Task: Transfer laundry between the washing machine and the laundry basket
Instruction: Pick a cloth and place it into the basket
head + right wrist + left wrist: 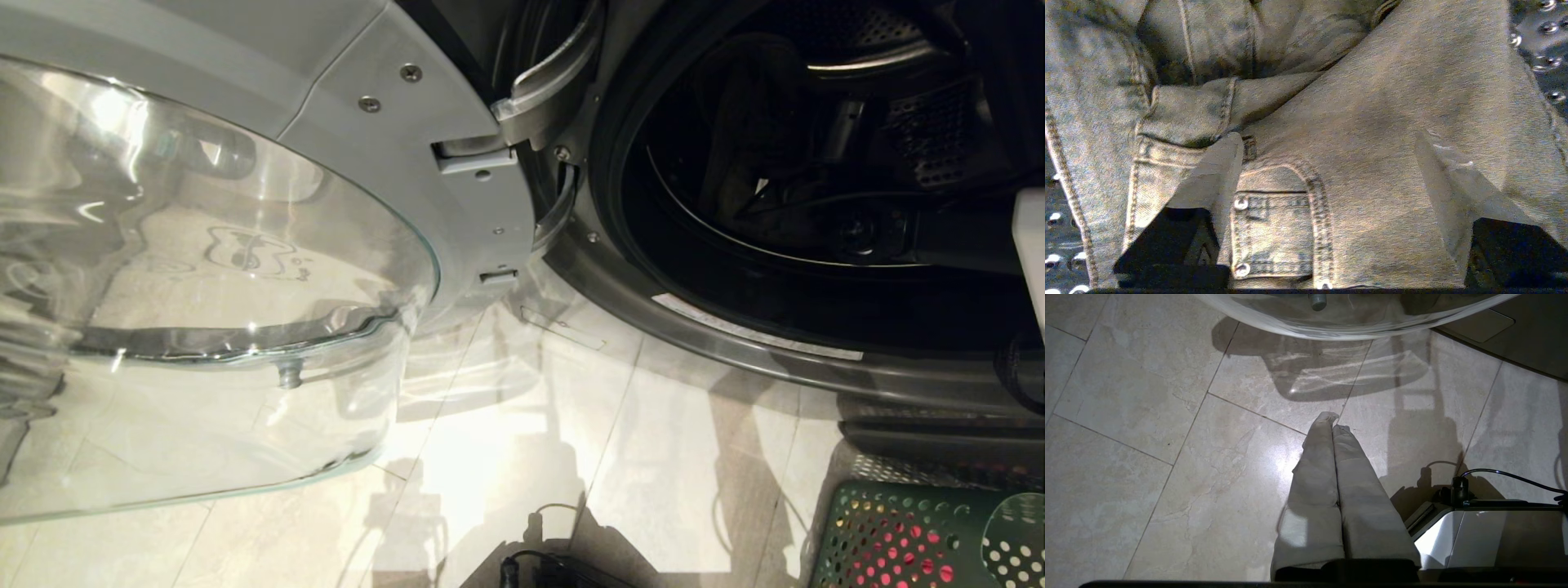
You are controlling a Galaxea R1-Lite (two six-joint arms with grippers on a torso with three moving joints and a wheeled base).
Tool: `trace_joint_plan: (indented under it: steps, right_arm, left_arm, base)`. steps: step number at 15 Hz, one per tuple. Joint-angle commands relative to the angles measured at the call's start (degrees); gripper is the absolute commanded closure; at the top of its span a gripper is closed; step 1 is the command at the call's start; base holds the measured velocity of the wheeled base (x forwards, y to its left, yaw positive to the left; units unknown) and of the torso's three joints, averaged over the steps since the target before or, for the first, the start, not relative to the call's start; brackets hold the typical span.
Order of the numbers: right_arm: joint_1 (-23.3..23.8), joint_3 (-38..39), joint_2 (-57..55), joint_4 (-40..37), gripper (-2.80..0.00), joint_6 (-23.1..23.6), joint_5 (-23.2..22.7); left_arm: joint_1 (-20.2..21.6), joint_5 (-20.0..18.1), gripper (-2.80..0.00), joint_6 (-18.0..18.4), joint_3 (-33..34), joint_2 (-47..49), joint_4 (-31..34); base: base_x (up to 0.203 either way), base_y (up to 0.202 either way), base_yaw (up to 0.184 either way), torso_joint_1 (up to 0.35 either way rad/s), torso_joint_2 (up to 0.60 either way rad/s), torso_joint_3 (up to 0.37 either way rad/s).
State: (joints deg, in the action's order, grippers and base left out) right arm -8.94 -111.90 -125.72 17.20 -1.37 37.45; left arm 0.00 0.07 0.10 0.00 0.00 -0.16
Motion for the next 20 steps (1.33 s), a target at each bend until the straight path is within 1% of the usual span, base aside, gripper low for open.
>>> trace_joint_plan:
  steps: [1,5,7,13,15,18,20]
  right_arm:
    - [0.0,0.4,1.2,0.1,-2.80,-0.9,-0.6]
    - [0.0,1.2,1.1,0.1,-2.80,-2.6,-5.6]
    - [0.0,1.1,1.2,0.1,-2.80,-3.5,-6.6]
    - [0.9,0.8,0.6,0.2,-2.80,-3.5,-5.5]
    - [1.6,0.8,0.3,0.2,-2.80,-3.2,-3.7]
    - [2.8,0.6,-0.1,0.3,-2.80,-3.3,-3.6]
    - [2.8,0.7,0.3,0.4,-2.80,-3.9,-4.3]
  left_arm:
    - [0.0,0.0,0.00,0.0,0.0,0.0,0.0]
    - [0.0,0.0,0.00,0.0,0.0,0.1,0.0]
    - [0.0,0.0,0.00,0.0,0.0,0.1,0.0]
    - [0.0,0.0,0.00,0.0,0.0,0.1,0.0]
    - [0.0,0.0,0.00,0.0,0.0,0.0,0.0]
    - [0.0,0.0,0.00,0.0,0.0,0.1,0.0]
    - [0.0,0.0,0.00,0.0,0.0,0.1,0.0]
  base:
    - [0.000,0.000,0.000,0.000,0.00,0.000]
    - [0.000,0.000,0.000,0.000,0.00,0.000]
    - [0.000,0.000,0.000,0.000,0.00,0.000]
    - [0.000,0.000,0.000,0.000,0.00,0.000]
    - [0.000,0.000,0.000,0.000,0.00,0.000]
    - [0.000,0.000,0.000,0.000,0.00,0.000]
    - [0.000,0.000,0.000,0.000,0.00,0.000]
